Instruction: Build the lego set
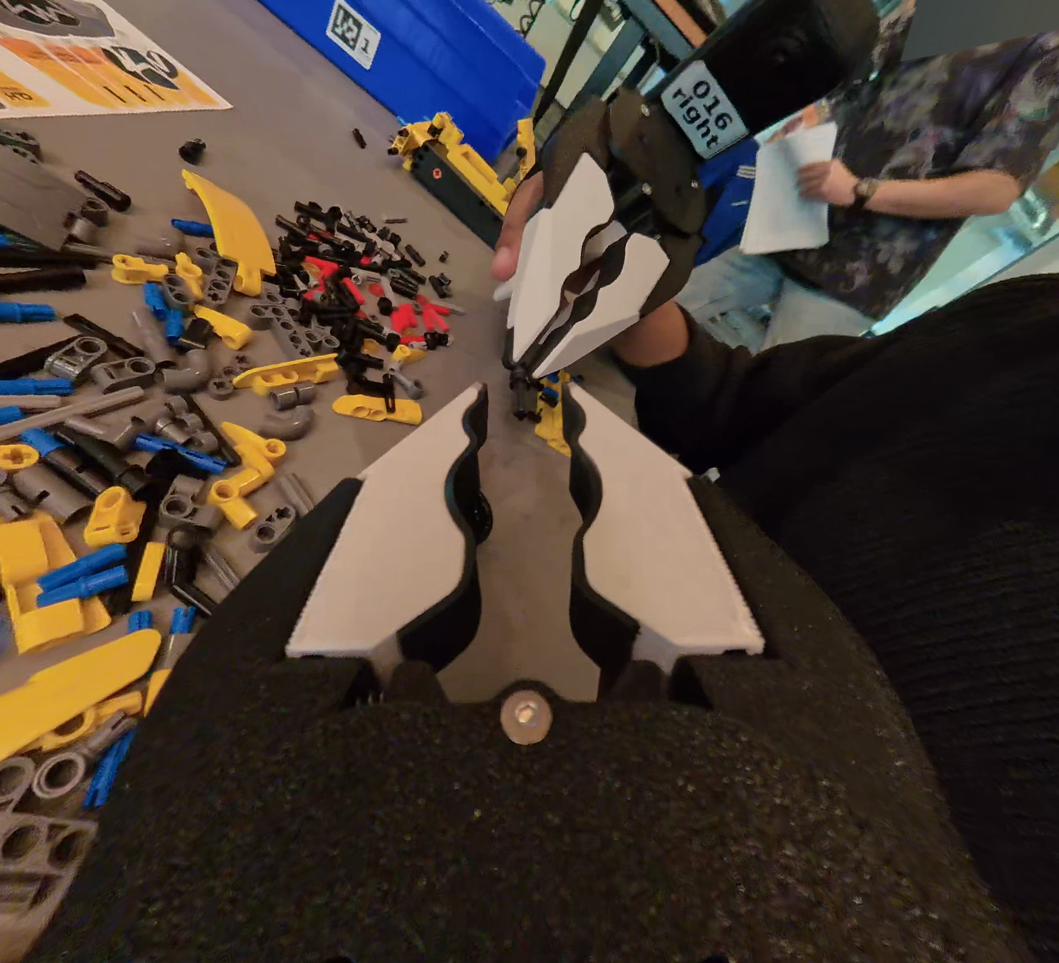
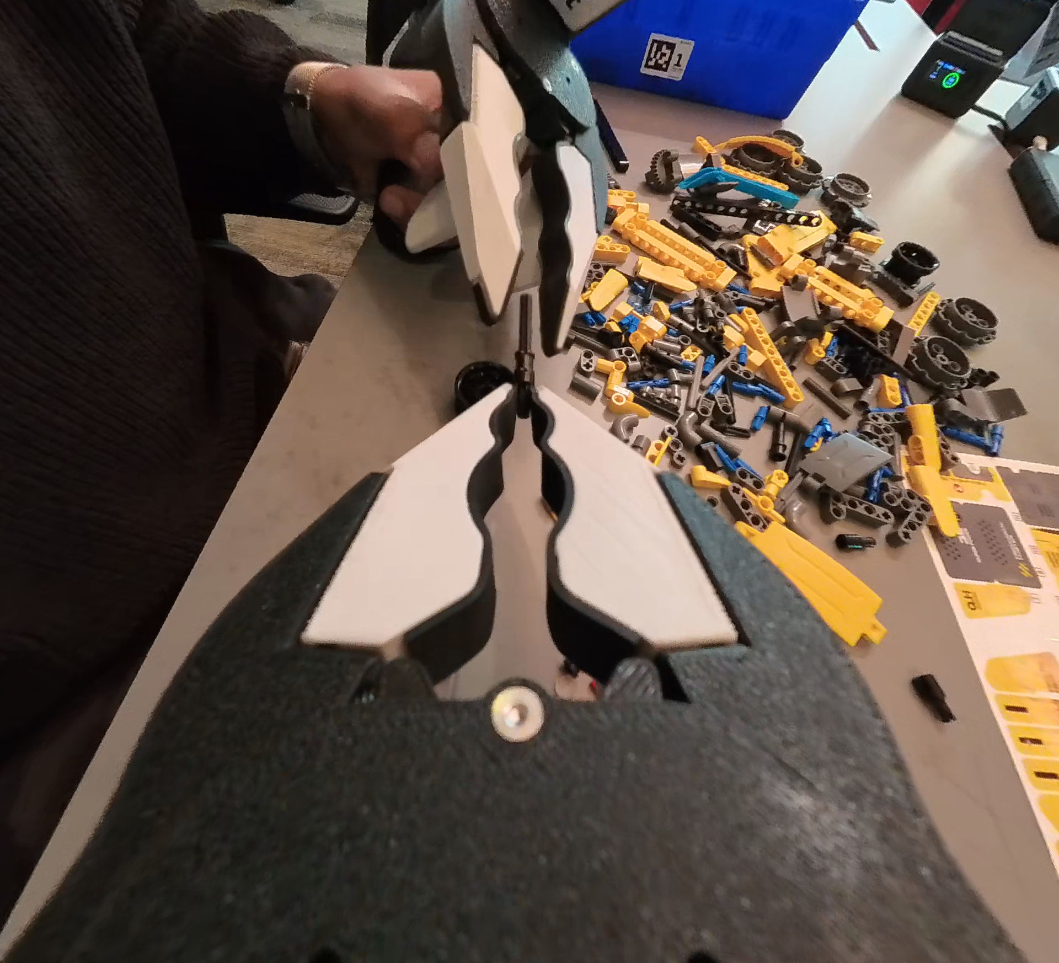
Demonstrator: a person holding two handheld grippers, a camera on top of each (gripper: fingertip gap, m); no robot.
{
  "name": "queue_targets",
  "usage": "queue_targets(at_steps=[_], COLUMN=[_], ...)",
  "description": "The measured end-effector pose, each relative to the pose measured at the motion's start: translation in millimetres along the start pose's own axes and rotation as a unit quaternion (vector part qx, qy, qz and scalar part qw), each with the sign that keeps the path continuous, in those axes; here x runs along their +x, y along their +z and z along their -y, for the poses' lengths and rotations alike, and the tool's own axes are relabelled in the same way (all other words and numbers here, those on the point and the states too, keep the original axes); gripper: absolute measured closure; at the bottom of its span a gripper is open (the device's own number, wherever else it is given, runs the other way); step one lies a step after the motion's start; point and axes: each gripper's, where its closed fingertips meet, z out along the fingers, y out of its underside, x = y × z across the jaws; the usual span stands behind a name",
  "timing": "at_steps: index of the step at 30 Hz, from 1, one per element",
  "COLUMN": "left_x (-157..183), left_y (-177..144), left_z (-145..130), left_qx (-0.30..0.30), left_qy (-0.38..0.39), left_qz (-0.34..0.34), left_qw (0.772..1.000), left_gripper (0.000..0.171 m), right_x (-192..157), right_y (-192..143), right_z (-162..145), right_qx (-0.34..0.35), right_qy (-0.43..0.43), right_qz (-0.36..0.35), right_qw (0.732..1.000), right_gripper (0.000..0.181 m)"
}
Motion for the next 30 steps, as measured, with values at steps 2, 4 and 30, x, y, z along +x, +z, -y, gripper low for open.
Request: queue_targets(at_steps=[2, 4, 30], left_x=[1, 0, 19], left_y=[-2, -5, -17], left_z=[1, 5, 24], left_qx=[0.005, 0.024, 0.11], left_qy=[-0.01, -0.019, -0.172], left_qz=[-0.012, -0.019, -0.189], left_qw=[1.0, 0.999, 0.961], left_gripper=[0.16, 0.167, 0.168], right_x=[1, 2, 2], right_y=[-1, -1, -17], right_z=[3, 8, 45], right_qx=[0.008, 0.022, 0.13], right_qy=[-0.002, -0.005, -0.08], right_qz=[-0.004, -0.01, -0.066], right_qw=[1.0, 1.0, 0.986], right_gripper=[0.177, 0.177, 0.173])
